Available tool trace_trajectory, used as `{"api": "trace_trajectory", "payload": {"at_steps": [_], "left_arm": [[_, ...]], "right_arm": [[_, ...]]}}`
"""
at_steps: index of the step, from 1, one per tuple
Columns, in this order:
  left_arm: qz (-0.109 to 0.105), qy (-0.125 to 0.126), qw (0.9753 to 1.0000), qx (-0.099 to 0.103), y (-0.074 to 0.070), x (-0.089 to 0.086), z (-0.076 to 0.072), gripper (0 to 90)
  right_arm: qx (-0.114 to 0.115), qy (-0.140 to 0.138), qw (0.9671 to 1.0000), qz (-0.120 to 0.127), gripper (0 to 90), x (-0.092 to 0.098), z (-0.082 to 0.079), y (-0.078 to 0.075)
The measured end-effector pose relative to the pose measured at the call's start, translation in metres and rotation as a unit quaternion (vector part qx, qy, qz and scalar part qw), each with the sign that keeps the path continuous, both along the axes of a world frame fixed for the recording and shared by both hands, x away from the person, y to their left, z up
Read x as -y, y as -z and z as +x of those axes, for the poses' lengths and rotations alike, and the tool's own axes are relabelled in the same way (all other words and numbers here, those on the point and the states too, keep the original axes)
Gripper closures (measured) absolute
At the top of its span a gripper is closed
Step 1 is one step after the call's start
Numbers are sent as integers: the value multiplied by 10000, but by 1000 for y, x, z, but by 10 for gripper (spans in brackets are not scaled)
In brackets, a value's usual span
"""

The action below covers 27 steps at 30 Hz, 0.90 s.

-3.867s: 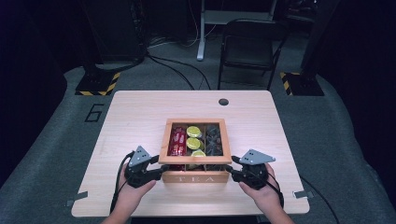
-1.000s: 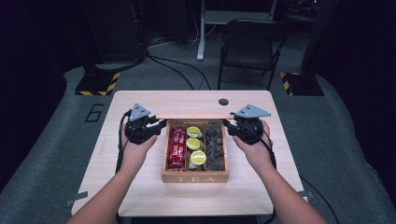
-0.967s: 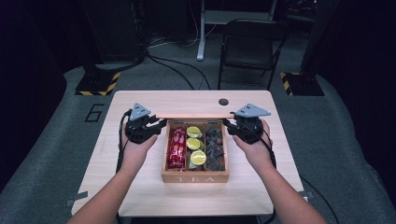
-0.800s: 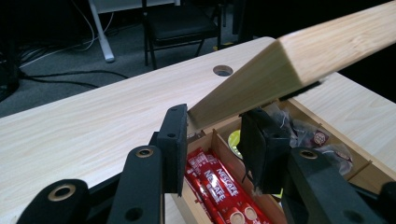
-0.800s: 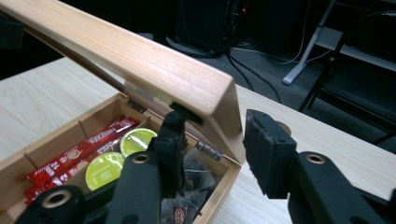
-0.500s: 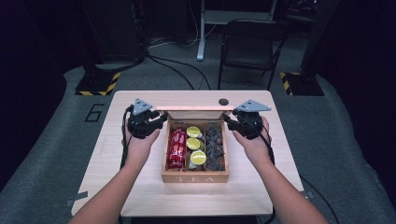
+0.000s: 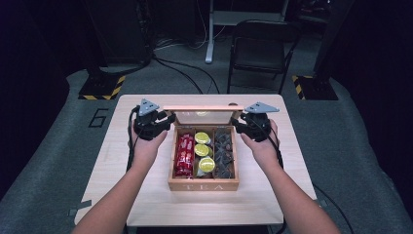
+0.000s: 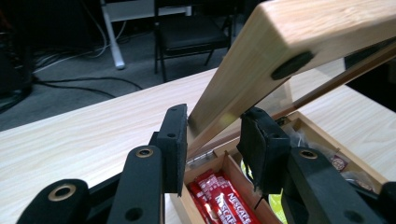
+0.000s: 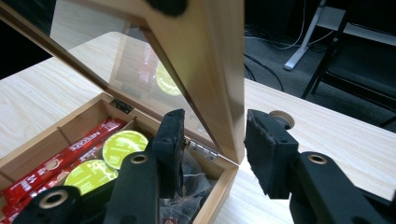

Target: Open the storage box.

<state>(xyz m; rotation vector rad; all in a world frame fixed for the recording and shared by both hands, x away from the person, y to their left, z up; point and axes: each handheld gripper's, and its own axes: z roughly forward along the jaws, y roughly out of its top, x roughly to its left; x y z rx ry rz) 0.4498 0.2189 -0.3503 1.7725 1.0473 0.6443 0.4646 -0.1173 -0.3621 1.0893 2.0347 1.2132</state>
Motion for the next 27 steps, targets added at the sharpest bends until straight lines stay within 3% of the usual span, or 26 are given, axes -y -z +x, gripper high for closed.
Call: {"api": "trace_trajectory", "payload": {"at_steps": [4, 13, 23, 27], "left_arm": [[-12, 38, 10000, 23, 0, -1, 4, 618], [211, 110, 9997, 77, -1, 0, 8, 628], [217, 127, 9997, 37, -5, 0, 15, 632], [130, 173, 9998, 31, -5, -2, 19, 631]], "right_arm": [[-23, 34, 10000, 26, 564, -2, 4, 2], [-15, 154, 9999, -14, 520, -3, 13, 8], [-86, 117, 9999, 72, 531, -4, 22, 18], [-67, 99, 9999, 53, 530, -6, 26, 20]]}}
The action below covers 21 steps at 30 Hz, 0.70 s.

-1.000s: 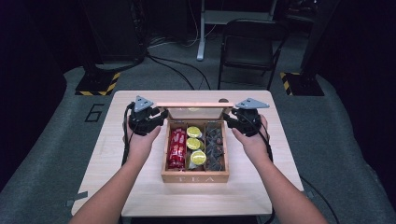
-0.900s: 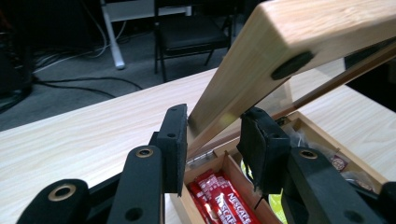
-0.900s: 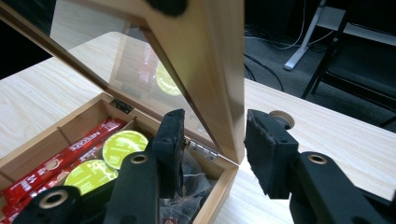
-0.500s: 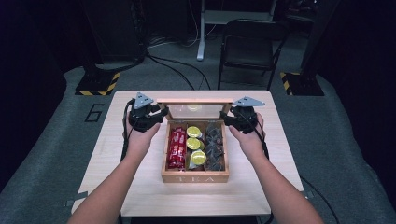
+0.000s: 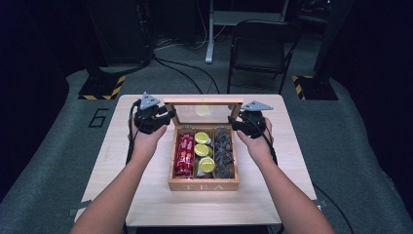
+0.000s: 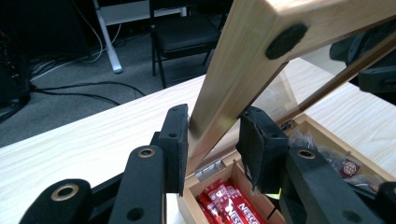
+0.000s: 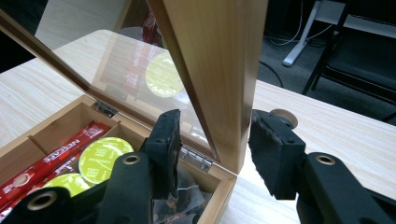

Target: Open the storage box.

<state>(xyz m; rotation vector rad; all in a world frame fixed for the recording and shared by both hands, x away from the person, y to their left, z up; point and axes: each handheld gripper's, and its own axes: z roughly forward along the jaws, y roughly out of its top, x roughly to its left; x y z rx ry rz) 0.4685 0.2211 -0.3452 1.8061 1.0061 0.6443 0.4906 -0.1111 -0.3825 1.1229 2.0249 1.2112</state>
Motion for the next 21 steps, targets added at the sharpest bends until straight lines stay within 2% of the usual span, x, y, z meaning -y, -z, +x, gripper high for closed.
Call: {"api": "trace_trajectory", "payload": {"at_steps": [6, 21], "left_arm": [[-172, 0, 9998, -30, 0, -2, 6, 627], [-188, -87, 9998, -52, -3, -1, 17, 631]], "right_arm": [[-73, 53, 10000, -37, 528, -1, 7, 5], [-243, 170, 9994, -150, 554, 2, 22, 17]]}}
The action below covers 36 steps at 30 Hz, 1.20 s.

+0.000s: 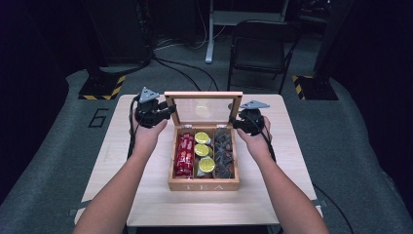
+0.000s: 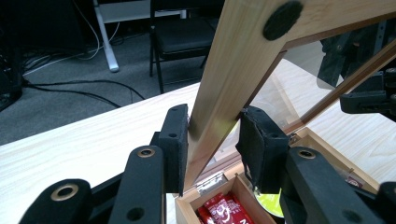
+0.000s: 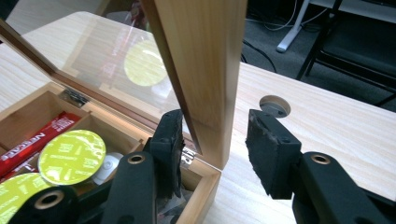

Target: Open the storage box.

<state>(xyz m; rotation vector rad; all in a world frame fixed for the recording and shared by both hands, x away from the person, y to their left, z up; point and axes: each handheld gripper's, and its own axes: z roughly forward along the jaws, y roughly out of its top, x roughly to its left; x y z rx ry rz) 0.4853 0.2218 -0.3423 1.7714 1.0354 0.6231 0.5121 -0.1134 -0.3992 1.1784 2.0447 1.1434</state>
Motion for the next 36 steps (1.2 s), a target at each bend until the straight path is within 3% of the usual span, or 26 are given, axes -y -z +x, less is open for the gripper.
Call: {"api": "trace_trajectory", "payload": {"at_steps": [8, 12, 19, 24, 36], "left_arm": [[-13, -27, 10000, -29, -1, 0, 4, 632], [-71, -51, 10000, -19, 0, 0, 6, 632], [-63, -84, 9999, -38, -1, 1, 9, 632], [-206, -129, 9997, -68, 0, 1, 11, 631], [-197, -157, 9997, -73, 0, 2, 13, 632]], "right_arm": [[-22, -3, 9999, -113, 568, -2, 5, 5], [-123, -101, 9998, -80, 633, -3, 8, 10], [-132, -78, 9998, -108, 629, -4, 12, 13], [-135, -96, 9998, -84, 630, -4, 13, 15], [-158, -11, 9998, -103, 630, -6, 16, 20]]}}
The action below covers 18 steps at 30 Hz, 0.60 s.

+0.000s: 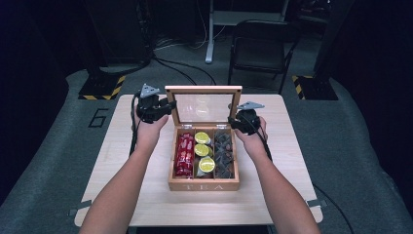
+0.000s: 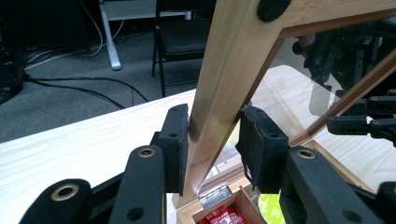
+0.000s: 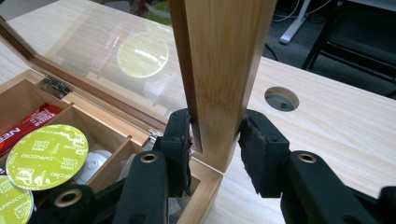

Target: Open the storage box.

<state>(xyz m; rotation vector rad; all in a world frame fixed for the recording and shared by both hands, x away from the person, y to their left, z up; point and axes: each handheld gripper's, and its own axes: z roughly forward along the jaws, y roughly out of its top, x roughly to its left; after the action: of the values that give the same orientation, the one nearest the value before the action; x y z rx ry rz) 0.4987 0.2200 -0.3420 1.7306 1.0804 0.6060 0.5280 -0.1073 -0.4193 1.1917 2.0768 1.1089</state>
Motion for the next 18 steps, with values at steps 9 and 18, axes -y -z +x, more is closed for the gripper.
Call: {"api": "trace_trajectory", "payload": {"at_steps": [9, 18], "left_arm": [[-19, 3, 10000, 9, 1, -1, 2, 631], [13, 4, 10000, -62, 2, -1, 2, 630]], "right_arm": [[20, 0, 10000, 60, 639, 1, 1, 4], [13, 10, 10000, 79, 642, 1, 1, 4]]}}
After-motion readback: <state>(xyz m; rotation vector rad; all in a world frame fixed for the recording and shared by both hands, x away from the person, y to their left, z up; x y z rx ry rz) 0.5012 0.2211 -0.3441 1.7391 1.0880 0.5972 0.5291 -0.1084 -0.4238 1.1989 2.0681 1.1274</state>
